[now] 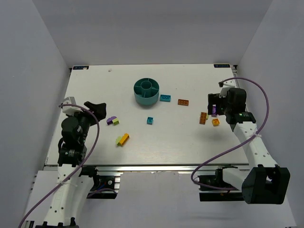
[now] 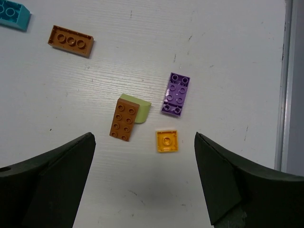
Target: Sort the legos into containers by color
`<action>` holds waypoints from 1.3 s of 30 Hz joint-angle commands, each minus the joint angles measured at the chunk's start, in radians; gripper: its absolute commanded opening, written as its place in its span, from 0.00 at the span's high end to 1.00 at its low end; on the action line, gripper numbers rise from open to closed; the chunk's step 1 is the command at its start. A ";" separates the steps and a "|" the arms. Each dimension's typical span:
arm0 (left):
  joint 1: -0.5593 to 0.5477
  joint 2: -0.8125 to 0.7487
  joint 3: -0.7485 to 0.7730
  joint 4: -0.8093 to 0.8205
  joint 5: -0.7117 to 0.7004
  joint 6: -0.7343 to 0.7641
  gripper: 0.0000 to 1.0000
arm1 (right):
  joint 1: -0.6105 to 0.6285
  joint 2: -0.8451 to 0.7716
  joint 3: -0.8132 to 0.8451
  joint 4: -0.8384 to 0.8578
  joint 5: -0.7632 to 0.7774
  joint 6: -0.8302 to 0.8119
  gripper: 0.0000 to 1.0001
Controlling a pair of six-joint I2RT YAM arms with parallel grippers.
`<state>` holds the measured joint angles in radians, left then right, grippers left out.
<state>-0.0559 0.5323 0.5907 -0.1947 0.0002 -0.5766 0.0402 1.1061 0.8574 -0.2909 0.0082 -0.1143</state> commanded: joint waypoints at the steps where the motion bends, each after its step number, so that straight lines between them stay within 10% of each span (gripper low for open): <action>1: -0.001 -0.006 -0.032 0.009 0.069 -0.026 0.02 | -0.002 -0.012 0.045 -0.022 -0.056 -0.028 0.10; 11: 0.001 0.101 -0.035 0.075 0.150 -0.051 0.15 | 0.001 -0.267 -0.135 -0.016 -0.537 -0.517 0.10; 14: -0.001 0.196 -0.003 0.069 0.195 -0.049 0.68 | 0.004 -0.275 -0.162 -0.031 -0.576 -0.554 0.10; 17: -0.001 0.294 0.046 0.011 0.192 -0.048 0.97 | 0.007 -0.227 -0.123 -0.141 -0.631 -0.633 0.10; 19: -0.005 0.345 0.070 -0.064 0.144 -0.040 0.94 | 0.007 -0.201 -0.095 -0.183 -0.674 -0.651 0.11; 21: -0.016 0.425 0.109 -0.123 0.087 -0.043 0.61 | 0.007 -0.167 -0.074 -0.207 -0.705 -0.644 0.14; 23: -0.039 0.486 0.141 -0.199 0.014 -0.048 0.31 | 0.009 -0.135 -0.061 -0.224 -0.744 -0.633 0.41; 25: -0.065 0.589 0.194 -0.271 -0.054 -0.058 0.18 | 0.009 -0.102 -0.058 -0.200 -0.748 -0.570 0.87; 26: -0.070 0.625 0.216 -0.294 -0.098 -0.065 0.15 | 0.009 -0.091 -0.052 -0.200 -0.752 -0.558 0.92; 30: -0.094 0.793 0.313 -0.371 -0.169 -0.078 0.11 | 0.010 -0.048 -0.017 -0.198 -0.755 -0.521 0.21; 39: -0.125 0.893 0.448 -0.466 -0.132 0.252 0.11 | 0.010 -0.020 -0.005 -0.316 -0.882 -0.726 0.18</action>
<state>-0.1730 1.4319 0.9787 -0.6086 -0.1482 -0.4900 0.0479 1.0721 0.8070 -0.5304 -0.7658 -0.7288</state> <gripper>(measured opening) 0.888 0.837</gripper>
